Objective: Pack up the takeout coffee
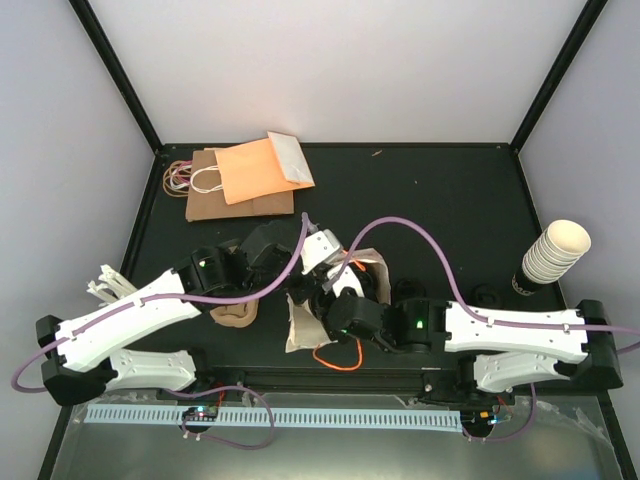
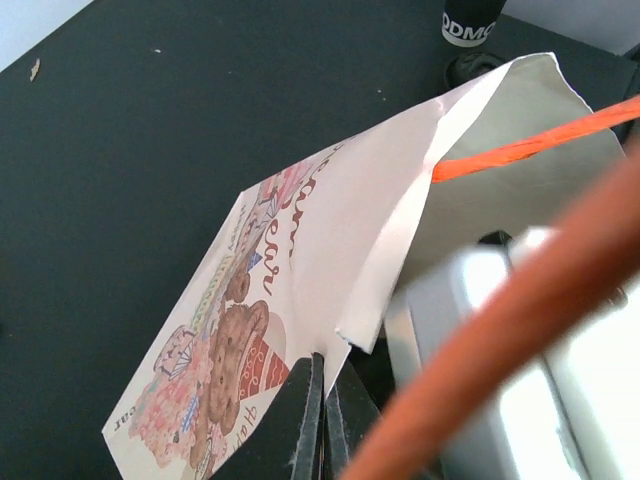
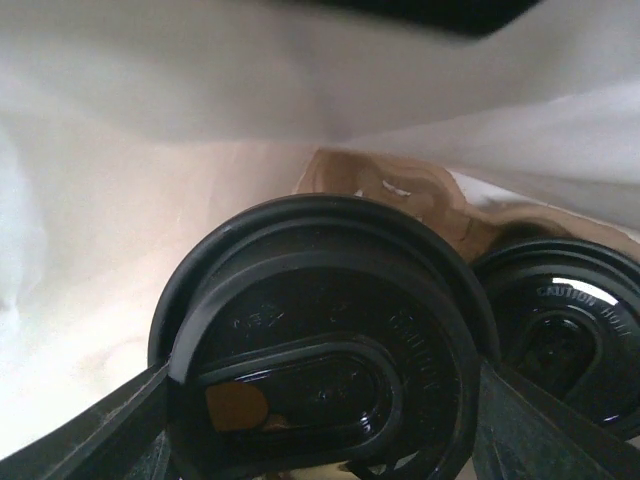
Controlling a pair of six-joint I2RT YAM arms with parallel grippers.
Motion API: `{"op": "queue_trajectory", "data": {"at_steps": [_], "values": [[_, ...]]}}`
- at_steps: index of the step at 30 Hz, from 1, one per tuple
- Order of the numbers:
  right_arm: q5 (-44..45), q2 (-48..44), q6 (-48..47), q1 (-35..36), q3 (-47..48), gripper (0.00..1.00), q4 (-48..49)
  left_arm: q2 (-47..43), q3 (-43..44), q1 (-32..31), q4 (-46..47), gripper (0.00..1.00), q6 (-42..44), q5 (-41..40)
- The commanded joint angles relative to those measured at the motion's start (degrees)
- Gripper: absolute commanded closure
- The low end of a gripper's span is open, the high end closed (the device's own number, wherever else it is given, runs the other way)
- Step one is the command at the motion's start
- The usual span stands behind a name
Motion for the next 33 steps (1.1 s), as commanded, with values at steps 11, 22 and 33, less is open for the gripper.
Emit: {"op": "queue_trajectory", "data": {"at_steps": [11, 22, 33], "values": [[-3.8, 0.5, 10.1, -4.8, 2.8, 0.45, -1.0, 2.0, 1.9, -1.3, 0.7, 0.98, -6.3, -2.1], [-2.0, 1.3, 7.6, -4.7, -2.4, 0.47, 2.3, 2.1, 3.1, -1.3, -0.5, 0.97, -7.4, -2.0], [3.0, -2.8, 4.2, -0.6, -9.5, 0.49, 9.4, 3.4, 6.0, -1.2, -0.8, 0.97, -8.6, -8.5]]}}
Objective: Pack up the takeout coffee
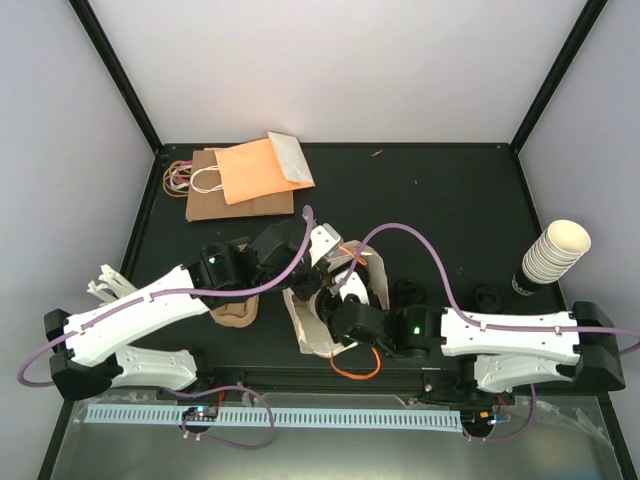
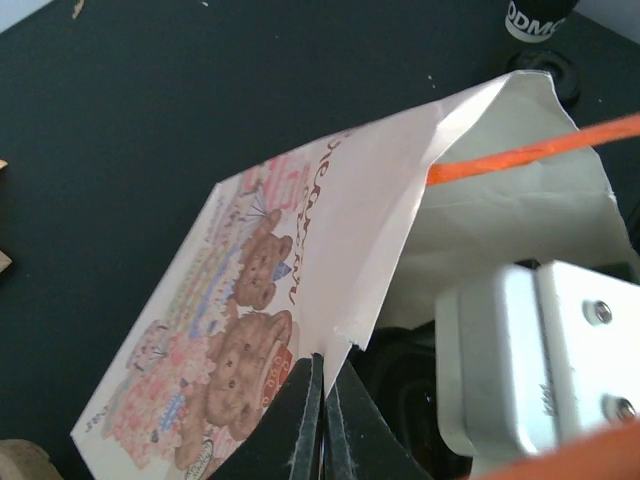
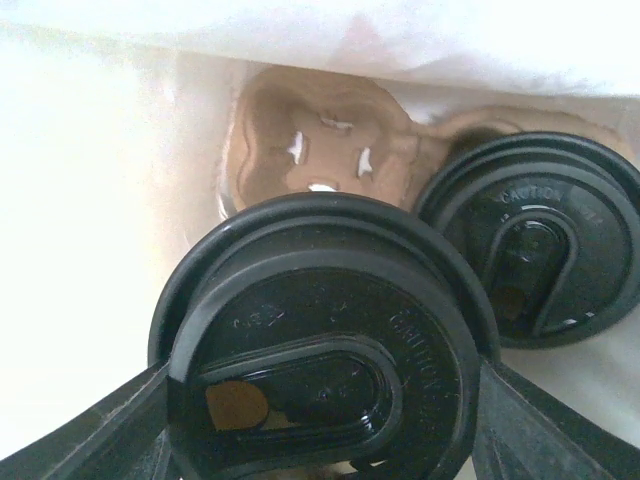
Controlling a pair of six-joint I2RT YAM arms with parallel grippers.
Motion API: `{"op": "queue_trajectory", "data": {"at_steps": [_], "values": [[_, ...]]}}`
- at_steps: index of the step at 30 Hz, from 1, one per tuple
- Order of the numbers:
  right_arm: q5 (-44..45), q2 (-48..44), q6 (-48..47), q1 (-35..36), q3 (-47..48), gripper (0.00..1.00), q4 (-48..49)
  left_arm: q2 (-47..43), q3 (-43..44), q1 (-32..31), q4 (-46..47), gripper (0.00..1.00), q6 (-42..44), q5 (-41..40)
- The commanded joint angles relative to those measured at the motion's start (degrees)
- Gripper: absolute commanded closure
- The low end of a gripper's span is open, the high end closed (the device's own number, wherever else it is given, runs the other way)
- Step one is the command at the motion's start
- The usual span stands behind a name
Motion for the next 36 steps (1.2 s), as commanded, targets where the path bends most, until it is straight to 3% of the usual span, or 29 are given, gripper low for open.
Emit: {"op": "queue_trajectory", "data": {"at_steps": [1, 8, 16, 18, 22, 26, 28, 32, 36], "values": [[2.9, -2.5, -1.8, 1.2, -2.6, 0.49, 5.1, 1.1, 5.1, -0.3, 1.4, 0.97, -1.0, -3.0], [2.9, -0.5, -1.3, 1.2, -3.4, 0.49, 6.2, 0.4, 4.9, -0.3, 2.6, 0.96, -0.2, 1.0], [5.8, -0.1, -4.3, 1.2, -4.7, 0.50, 9.1, -2.1, 2.6, -0.3, 4.7, 0.86, -0.6, 5.7], [6.0, 0.1, -4.8, 1.2, -5.2, 0.50, 9.7, -2.9, 2.4, -0.2, 4.8, 0.78, -1.4, 5.7], [5.2, 0.1, -4.8, 1.2, -6.2, 0.50, 10.5, -5.4, 2.7, 0.0, 4.8, 0.45, -3.3, 6.9], [4.5, -0.5, -4.7, 1.2, -7.5, 0.50, 11.7, -9.1, 3.1, 1.3, 4.8, 0.26, -5.6, 8.0], [4.3, -0.9, -5.2, 1.2, -8.0, 0.50, 12.4, -10.6, 3.2, 4.9, 3.6, 0.24, -8.4, 8.5], [4.1, -0.9, -7.0, 1.2, -8.4, 0.50, 13.7, -12.0, 0.4, 18.0, 1.7, 0.27, -10.9, 16.0], [4.0, -0.8, -8.7, 1.2, -8.3, 0.50, 14.6, -8.5, -2.0, 29.4, -1.8, 0.29, -10.1, 20.7]]}}
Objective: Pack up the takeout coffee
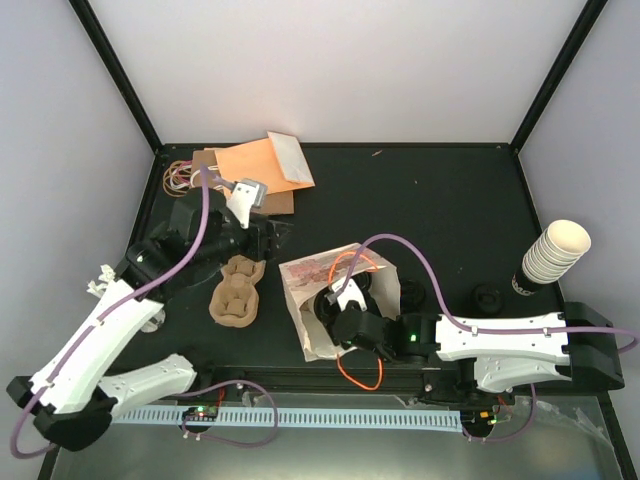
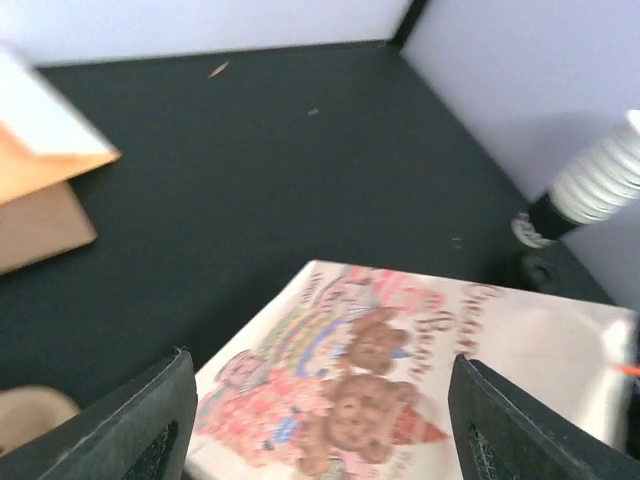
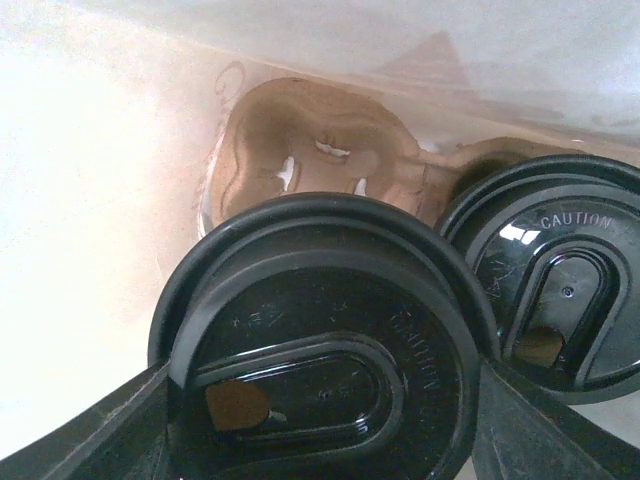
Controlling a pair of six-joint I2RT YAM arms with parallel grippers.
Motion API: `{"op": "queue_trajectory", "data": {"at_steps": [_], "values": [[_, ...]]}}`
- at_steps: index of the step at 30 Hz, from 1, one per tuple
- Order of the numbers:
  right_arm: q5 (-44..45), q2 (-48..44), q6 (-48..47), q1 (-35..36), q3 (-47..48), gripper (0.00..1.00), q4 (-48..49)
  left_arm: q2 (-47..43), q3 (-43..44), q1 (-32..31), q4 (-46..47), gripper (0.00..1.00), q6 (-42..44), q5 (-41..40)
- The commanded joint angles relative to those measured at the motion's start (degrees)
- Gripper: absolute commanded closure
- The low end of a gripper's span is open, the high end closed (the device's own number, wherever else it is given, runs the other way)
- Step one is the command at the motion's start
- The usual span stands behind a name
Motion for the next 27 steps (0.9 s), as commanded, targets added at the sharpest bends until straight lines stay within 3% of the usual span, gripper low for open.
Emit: {"op": "queue_trajectory", "data": {"at_steps": [1, 7, 10, 15, 27], "values": [[0.9, -0.7, -2.2, 0.3, -0.4, 0.50, 3.2, 5.0, -2.8, 10.4, -5.0, 0.30, -0.7, 8.2], [0.5, -0.9, -4.6, 0.3, -0.8, 0.50, 6.1, 16.0, -3.1, 18.6, -4.8, 0.40, 3.4, 12.2], [1.2, -0.7, -6.1, 0.3, -1.1, 0.50, 7.3, 23.7, 1.3, 19.9, -8.1, 0.49, 5.5, 13.2], [2.2, -0.6, -7.7, 0.5, -2.1, 0.50, 9.3, 34.7, 6.3, 19.9, -10.7, 0.61, 7.4, 14.2], [2.0, 1.2, -10.5, 0.5, -2.9, 0.50, 14.0, 47.9, 11.6, 16.9, -11.4, 0.67, 9.0, 14.1]]}}
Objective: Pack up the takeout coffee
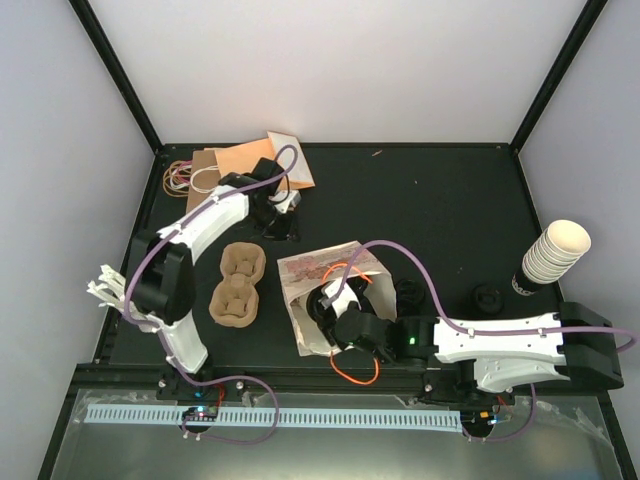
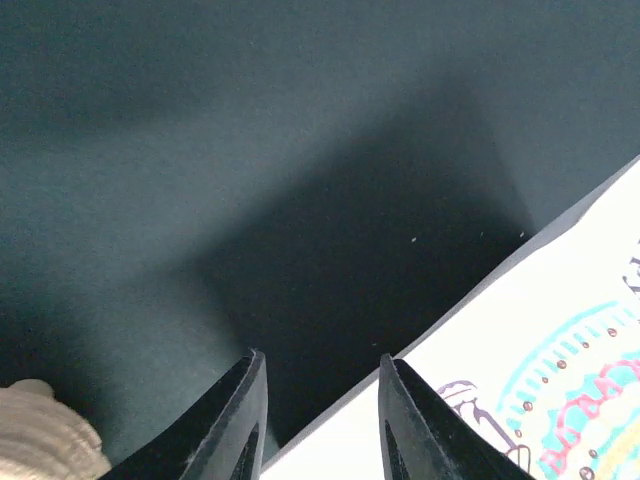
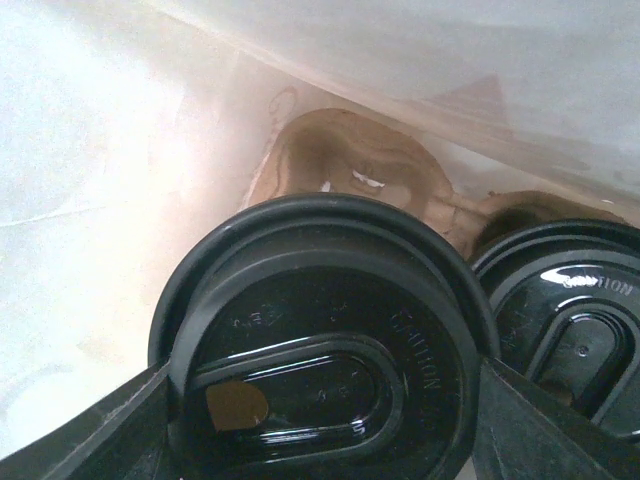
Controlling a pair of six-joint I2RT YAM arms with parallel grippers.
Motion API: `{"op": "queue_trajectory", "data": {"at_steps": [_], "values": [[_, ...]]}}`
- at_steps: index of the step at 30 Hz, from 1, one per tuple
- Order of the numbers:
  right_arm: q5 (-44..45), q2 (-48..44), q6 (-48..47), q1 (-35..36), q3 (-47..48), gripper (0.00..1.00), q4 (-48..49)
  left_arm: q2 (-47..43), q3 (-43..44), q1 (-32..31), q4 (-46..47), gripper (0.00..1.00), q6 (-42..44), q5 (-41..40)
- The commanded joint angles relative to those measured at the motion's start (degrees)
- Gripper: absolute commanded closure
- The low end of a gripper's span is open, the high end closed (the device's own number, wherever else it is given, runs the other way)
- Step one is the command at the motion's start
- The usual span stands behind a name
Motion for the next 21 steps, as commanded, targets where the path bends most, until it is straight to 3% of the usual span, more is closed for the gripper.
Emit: {"op": "queue_trajectory", "data": {"at_steps": [1, 9, 21], "values": [[2.1, 1.6, -1.8, 0.2, 0.0, 0.50, 4.8, 3.2, 3.2, -2.2, -2.2, 0.67, 1.5, -0.4], [2.6, 4.9, -3.8, 0.2, 1.1, 0.50, 6.7, 7.3, 2.8, -2.6, -3.1, 0.71, 2.8, 1.1], [5.4, 10.2, -8.2, 0.2, 3.9, 0.51, 9.9, 4.0, -1.9, -3.1, -3.0, 0.74, 3.9, 6.6]]}}
